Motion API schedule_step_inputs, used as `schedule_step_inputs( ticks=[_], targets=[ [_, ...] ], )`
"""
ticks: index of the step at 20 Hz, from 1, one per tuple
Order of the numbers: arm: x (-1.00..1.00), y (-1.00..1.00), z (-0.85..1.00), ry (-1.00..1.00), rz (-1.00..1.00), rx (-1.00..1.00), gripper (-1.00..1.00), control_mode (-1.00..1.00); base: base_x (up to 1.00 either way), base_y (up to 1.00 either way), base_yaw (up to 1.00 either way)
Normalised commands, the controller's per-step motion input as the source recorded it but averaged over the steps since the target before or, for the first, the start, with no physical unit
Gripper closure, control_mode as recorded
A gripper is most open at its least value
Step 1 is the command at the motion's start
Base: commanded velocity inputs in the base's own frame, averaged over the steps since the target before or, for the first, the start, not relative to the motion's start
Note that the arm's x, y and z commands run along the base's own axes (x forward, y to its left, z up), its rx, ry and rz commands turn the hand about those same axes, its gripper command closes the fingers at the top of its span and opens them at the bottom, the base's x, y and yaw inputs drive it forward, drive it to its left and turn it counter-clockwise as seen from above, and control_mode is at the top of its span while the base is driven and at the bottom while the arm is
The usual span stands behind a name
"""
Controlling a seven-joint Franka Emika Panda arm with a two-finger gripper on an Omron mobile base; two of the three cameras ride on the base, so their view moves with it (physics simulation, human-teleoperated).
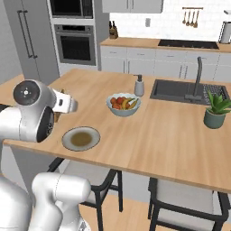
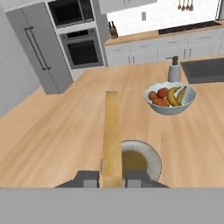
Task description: Start the toaster. Once the lever pops up, take the bread to the plate on the dining counter.
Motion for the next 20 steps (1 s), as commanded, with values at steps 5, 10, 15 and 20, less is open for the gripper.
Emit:
schedule_step_inputs(
  ticks=[5,10,15,20],
  targets=[
    [0.89,-0.25,-0.28,0.38,0.18,0.19,1.0,-1.0,0.0,0.0,0.0],
    [0.66,0.01,-0.86,0.26,0.08,0.12,1.0,-1.0,0.0,0.0,0.0],
    [0.2,0.02,-0.88,0.21,0.04,0.15,1.0,-1.0,0.0,0.0,0.0],
    [0.22,0.07,-0.46,0.0,0.0,0.1,1.0,-1.0,0.0,0.0,0.0]
  ],
)
